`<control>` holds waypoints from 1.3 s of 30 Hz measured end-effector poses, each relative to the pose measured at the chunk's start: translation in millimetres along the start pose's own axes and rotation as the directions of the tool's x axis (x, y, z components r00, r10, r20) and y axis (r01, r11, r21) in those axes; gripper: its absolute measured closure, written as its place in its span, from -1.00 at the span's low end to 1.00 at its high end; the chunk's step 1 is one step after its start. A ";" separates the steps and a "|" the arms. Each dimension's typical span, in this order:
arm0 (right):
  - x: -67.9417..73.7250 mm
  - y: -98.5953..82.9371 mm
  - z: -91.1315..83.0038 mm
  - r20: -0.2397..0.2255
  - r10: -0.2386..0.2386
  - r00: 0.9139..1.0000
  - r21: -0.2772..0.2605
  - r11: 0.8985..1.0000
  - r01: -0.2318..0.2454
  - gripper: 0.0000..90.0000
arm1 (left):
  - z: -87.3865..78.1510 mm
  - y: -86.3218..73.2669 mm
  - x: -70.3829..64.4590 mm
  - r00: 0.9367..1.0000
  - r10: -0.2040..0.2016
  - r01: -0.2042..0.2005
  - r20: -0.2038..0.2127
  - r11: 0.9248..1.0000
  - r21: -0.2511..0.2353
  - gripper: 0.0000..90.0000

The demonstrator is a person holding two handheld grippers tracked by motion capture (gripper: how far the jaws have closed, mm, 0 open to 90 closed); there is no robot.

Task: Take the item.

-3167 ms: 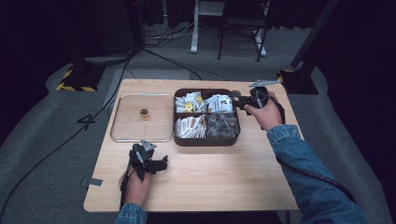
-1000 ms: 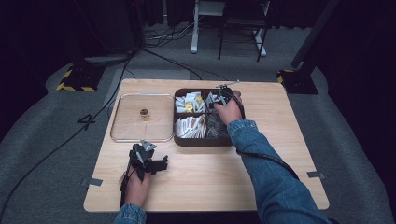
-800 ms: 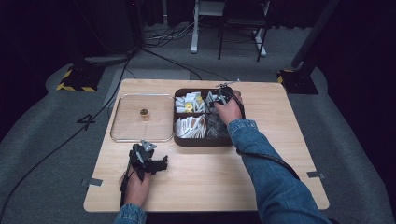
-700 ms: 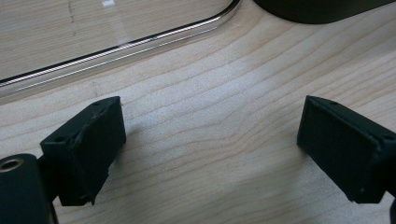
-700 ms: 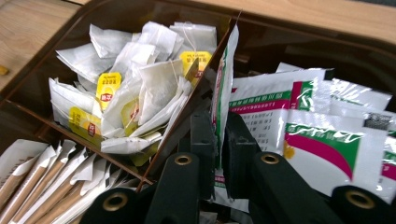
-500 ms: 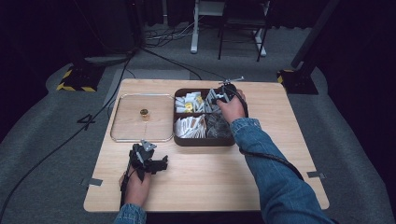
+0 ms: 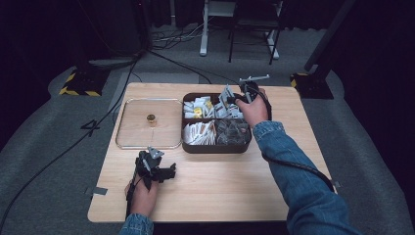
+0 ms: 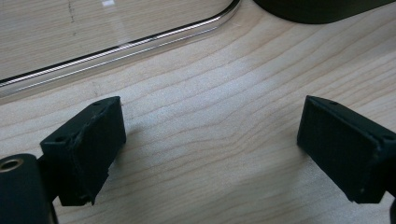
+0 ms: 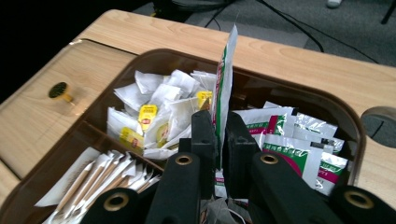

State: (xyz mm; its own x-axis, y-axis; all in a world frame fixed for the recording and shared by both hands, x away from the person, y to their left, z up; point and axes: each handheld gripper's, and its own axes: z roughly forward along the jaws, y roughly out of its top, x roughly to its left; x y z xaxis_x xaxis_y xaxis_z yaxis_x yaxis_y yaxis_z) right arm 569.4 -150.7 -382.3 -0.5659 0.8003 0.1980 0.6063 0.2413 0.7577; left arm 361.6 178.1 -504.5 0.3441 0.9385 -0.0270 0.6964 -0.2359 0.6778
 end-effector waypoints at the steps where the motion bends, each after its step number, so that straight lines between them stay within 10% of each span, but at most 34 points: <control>1: 0.1 0.5 -4.0 -0.006 0.001 1.000 -0.007 1.000 -0.001 0.90 | 0.0 0.0 0.0 1.000 0.000 0.000 0.000 1.000 0.000 -0.82; 39: -15.2 -56.3 -142.5 -0.146 -0.037 0.989 -0.086 0.996 0.025 0.90 | 0.7 0.4 -1.1 1.000 0.003 -0.003 0.000 1.000 0.000 -0.83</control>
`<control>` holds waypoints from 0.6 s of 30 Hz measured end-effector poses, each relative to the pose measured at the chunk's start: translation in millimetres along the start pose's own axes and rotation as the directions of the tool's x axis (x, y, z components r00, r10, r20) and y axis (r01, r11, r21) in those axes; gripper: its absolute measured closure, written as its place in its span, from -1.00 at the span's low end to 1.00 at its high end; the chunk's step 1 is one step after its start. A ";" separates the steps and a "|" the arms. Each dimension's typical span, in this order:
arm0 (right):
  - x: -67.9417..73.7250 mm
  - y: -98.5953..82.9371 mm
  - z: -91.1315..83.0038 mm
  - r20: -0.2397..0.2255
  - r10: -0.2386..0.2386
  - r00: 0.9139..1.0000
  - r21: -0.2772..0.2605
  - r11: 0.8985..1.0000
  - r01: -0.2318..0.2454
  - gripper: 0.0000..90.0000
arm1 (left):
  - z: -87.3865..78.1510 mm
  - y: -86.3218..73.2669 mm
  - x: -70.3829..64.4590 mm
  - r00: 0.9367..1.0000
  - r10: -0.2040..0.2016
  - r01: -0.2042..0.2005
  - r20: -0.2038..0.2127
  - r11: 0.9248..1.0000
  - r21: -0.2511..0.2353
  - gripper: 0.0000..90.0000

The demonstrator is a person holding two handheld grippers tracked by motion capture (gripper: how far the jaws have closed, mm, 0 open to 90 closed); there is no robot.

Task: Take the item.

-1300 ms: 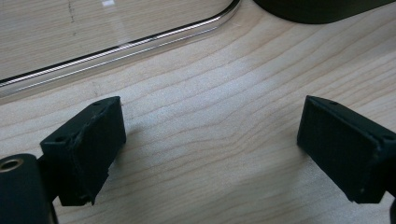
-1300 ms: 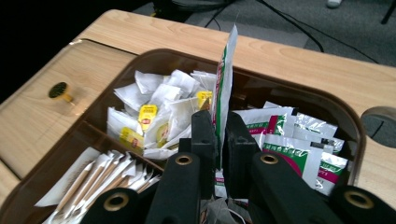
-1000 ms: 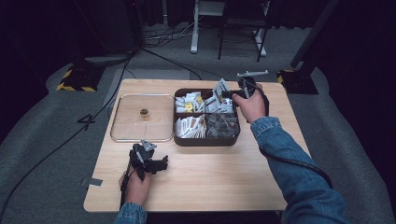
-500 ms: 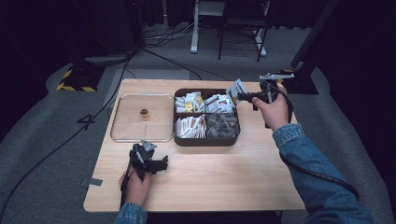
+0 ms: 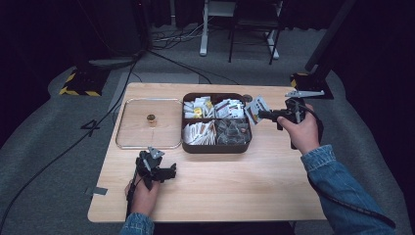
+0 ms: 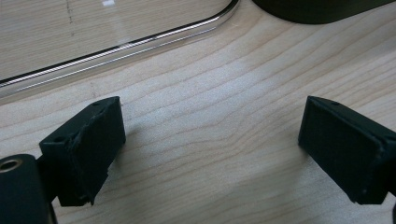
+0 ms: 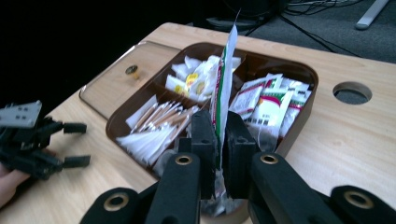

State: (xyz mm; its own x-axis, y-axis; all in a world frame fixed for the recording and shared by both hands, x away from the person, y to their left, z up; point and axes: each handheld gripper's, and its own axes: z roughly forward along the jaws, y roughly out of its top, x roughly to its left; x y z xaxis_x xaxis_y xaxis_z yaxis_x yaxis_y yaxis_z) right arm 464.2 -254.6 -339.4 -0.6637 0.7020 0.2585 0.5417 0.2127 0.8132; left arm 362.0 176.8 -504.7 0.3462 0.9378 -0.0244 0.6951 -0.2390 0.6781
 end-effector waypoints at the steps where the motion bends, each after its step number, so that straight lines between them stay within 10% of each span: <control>1: 1.0 -2.4 -2.4 -0.001 -0.001 1.000 0.005 1.000 0.001 0.90 | 0.0 0.0 -0.3 1.000 -0.001 0.001 0.000 1.000 -0.001 -0.83; 18: -20.5 -52.3 -22.6 0.028 0.041 0.999 0.097 0.994 -0.043 0.90 | 0.1 0.0 -0.8 1.000 -0.001 0.001 -0.001 1.000 -0.002 -0.82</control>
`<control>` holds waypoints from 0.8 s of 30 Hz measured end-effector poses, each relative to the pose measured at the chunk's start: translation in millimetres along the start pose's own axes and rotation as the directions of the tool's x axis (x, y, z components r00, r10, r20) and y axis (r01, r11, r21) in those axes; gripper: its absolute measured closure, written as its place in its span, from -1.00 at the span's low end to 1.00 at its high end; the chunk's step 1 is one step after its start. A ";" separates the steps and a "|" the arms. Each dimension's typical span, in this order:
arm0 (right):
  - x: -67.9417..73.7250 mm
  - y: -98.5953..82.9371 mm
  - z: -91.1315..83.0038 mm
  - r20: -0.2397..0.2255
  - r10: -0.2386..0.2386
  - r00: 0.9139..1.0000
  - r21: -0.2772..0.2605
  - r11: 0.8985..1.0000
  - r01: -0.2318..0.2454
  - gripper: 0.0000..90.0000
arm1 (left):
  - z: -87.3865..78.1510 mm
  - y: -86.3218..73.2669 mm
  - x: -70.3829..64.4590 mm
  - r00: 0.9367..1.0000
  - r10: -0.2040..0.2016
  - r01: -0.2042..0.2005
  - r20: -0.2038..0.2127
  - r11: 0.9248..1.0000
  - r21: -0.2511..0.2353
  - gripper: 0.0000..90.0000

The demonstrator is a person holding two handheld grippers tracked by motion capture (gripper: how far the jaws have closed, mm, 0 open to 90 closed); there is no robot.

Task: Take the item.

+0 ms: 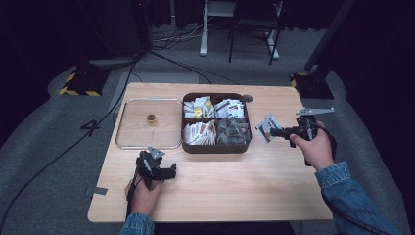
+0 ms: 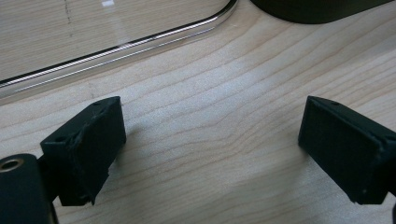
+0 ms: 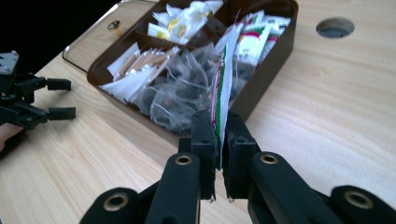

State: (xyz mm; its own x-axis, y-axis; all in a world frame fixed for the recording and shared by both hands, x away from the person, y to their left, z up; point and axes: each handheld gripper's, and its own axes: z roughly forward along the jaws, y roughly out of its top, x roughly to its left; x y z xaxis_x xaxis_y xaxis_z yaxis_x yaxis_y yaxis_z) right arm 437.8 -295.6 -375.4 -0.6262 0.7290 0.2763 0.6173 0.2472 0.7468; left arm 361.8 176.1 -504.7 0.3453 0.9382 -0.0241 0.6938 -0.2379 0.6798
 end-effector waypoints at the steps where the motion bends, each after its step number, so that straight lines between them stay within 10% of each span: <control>1: -1.3 -3.2 0.8 0.002 0.004 1.000 0.004 1.000 -0.004 0.90 | 0.0 0.0 0.1 1.000 0.000 0.000 0.000 1.000 0.000 -0.82; 24: -29.2 -51.7 29.9 0.041 0.091 0.995 0.124 0.988 -0.096 0.90 | 0.0 0.0 0.0 1.000 0.000 0.000 0.000 1.000 0.000 -0.82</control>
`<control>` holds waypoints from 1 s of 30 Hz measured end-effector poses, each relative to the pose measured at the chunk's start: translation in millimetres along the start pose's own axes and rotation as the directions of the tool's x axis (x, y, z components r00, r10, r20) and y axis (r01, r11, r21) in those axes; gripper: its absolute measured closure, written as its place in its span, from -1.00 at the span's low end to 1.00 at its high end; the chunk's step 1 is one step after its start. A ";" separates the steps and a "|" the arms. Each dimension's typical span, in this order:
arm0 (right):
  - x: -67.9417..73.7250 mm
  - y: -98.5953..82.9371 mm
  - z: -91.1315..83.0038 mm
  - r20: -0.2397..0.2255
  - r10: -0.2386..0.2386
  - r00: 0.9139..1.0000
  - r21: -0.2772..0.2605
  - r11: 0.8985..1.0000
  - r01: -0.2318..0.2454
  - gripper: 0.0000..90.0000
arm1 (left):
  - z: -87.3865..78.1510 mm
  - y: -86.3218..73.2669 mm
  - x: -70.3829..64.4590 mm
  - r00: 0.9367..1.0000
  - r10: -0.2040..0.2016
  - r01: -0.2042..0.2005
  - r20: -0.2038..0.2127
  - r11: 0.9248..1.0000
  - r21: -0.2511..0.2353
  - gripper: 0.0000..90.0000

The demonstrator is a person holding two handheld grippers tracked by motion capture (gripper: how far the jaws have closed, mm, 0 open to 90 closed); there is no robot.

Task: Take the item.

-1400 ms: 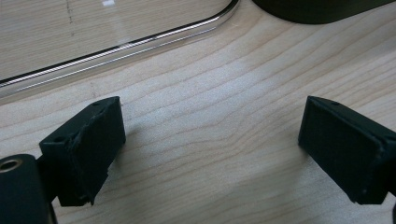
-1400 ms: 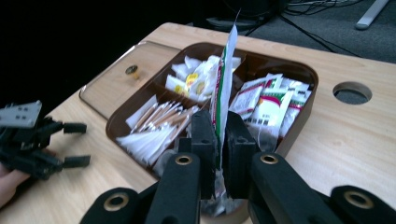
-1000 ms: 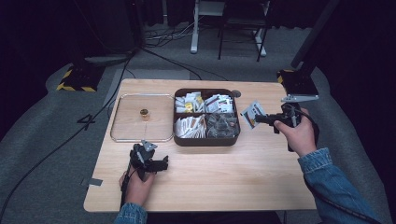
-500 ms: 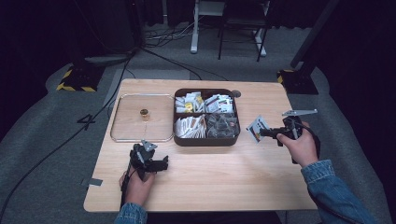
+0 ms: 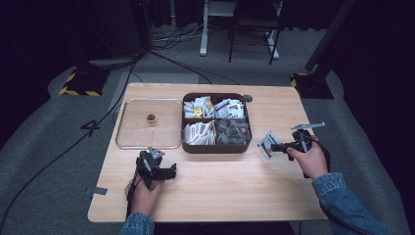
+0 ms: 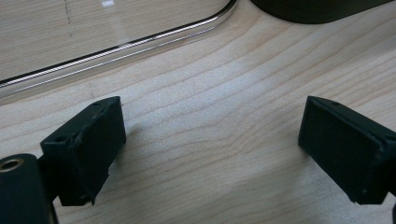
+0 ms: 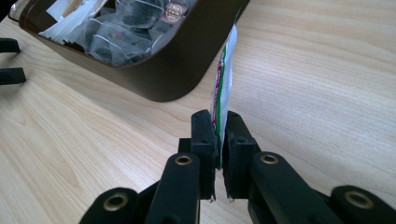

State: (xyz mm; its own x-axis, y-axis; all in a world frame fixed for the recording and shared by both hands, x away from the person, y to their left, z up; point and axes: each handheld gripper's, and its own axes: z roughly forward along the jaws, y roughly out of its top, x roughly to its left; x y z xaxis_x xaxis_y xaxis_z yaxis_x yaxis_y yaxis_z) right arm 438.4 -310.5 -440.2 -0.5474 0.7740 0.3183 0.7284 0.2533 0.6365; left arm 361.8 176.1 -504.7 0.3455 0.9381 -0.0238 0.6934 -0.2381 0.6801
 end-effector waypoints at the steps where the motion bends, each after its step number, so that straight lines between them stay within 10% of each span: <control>1: -0.9 -0.8 1.0 -0.002 0.004 1.000 0.003 1.000 -0.004 0.90 | 0.0 0.0 0.0 1.000 0.000 0.000 0.000 1.000 0.000 -0.82; 22: -12.6 -8.2 11.1 0.004 0.054 0.999 0.040 0.998 -0.054 0.84 | 0.0 0.0 0.1 1.000 0.000 0.000 0.000 1.000 0.000 -0.82; 29: -18.5 -9.9 12.4 0.057 0.016 0.998 -0.006 1.000 -0.016 0.18 | 0.0 0.0 0.0 1.000 0.000 0.000 0.000 1.000 0.000 -0.82; 30: -21.8 -10.5 12.1 0.123 -0.031 0.992 -0.029 0.999 0.035 -0.04 | 0.0 0.0 0.1 1.000 0.000 0.000 0.001 1.000 0.001 -0.83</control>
State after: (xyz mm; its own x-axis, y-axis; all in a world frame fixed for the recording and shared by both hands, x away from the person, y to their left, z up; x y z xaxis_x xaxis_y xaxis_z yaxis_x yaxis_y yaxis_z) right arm 447.7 -323.0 -462.3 -0.5148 0.8312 0.2099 0.6968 0.2630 0.6673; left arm 361.9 176.2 -504.7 0.3463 0.9378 -0.0243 0.6936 -0.2385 0.6797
